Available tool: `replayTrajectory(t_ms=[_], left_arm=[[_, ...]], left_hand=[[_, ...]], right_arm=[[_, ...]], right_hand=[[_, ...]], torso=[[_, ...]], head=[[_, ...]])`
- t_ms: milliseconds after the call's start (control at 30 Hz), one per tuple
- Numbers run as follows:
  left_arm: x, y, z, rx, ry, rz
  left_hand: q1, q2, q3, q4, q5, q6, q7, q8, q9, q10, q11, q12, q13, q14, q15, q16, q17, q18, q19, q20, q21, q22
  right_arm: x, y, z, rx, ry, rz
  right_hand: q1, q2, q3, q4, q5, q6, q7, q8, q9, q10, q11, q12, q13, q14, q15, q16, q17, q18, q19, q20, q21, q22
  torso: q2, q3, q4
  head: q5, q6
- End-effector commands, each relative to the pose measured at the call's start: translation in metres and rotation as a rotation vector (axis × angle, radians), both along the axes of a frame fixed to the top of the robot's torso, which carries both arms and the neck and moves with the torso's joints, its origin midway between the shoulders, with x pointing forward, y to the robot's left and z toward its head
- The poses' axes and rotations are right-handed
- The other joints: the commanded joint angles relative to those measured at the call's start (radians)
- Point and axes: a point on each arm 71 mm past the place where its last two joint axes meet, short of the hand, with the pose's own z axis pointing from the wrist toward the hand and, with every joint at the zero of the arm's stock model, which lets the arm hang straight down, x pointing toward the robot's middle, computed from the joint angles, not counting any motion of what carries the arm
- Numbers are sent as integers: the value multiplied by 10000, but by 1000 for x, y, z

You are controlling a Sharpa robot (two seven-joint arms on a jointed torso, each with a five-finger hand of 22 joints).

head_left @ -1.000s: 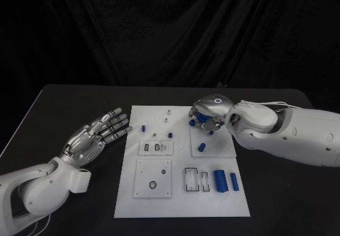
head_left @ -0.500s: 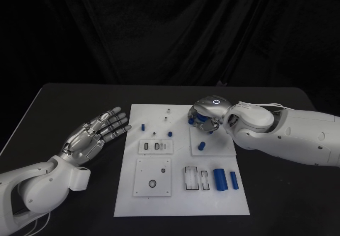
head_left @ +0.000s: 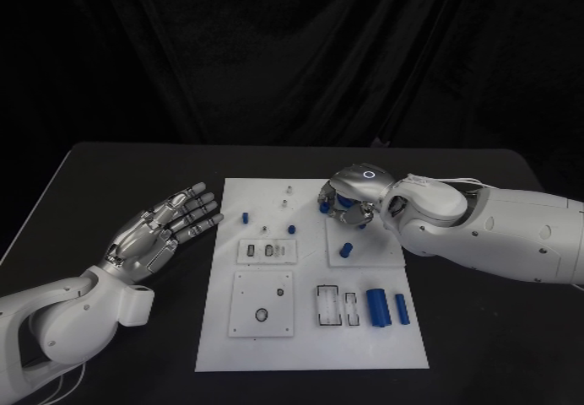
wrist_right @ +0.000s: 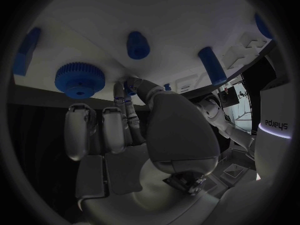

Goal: Assemble the parts on the task board

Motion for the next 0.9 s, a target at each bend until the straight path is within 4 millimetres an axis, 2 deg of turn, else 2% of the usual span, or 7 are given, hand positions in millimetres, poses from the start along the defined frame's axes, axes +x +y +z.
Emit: replayTrajectory(t_ms=[33,267,467,633,700,900], left_arm=[[0,5,12,-959,-1395,483],[-1,8,12,-895,-1366,546],[-1,9,12,-996,-1221,653],[-1,9,12,-1073,-1134,721],[-1,9,12,-1092,-1115,735],[-1,8,12,-1122,-1096,735]], left_hand=[[7,-2,100,-4,68,34,7,42,10,-24,84,50,8,-14,76,36,-7,-174,-19,17,-18,-13],[-3,-1,127,-17,70,34,12,41,10,-28,90,58,9,-21,81,35,-10,-179,-26,19,-22,-16],[-24,-11,186,-56,79,71,27,52,15,-21,103,91,14,-16,93,48,-10,-189,-29,21,-25,-19],[-35,-15,213,-72,84,63,32,50,13,-25,113,99,13,-26,100,46,-13,-195,-37,22,-30,-23],[-48,-24,244,-93,92,84,36,56,16,-22,122,115,16,-26,105,52,-13,-200,-39,23,-32,-25],[-55,-31,261,-106,96,84,37,56,16,-25,126,120,15,-31,108,52,-15,-204,-38,23,-31,-25]], right_arm=[[-3,0,0,444,-200,186],[-5,-3,8,662,-422,98],[-4,0,18,591,-491,-25],[-1,5,23,472,-495,-46],[1,9,23,371,-449,-25],[7,22,24,187,-404,94]], right_hand=[[149,58,-38,16,-92,488,-114,295,279,465,-127,-127,-18,21,-171,-70,33,-130,-15,-145,-75,-33],[66,74,-287,195,-144,693,-223,422,640,937,-222,-566,-127,56,-265,-136,-3,-128,-4,-267,-126,-48],[-130,22,-499,404,-103,658,-277,398,803,1077,-224,-846,-190,78,-272,-161,6,-132,14,-281,-145,-34],[-223,19,-593,508,-90,625,-289,371,859,1116,-216,-962,-213,84,-267,-171,11,-131,13,-279,-160,-42],[-239,24,-613,535,-82,609,-300,358,877,1113,-211,-1011,-224,84,-264,-176,5,-132,16,-278,-163,-39],[-244,44,-633,570,-31,577,-308,331,911,1104,-199,-1108,-246,95,-257,-171,36,-136,30,-273,-160,-19]], torso=[[2,-8,1],[-4,-5,-34],[1,-12,9],[-5,-28,-14],[-8,-45,-12],[-7,-49,-2]], head=[[20,58],[130,124],[95,193],[102,238],[95,264],[96,247]])
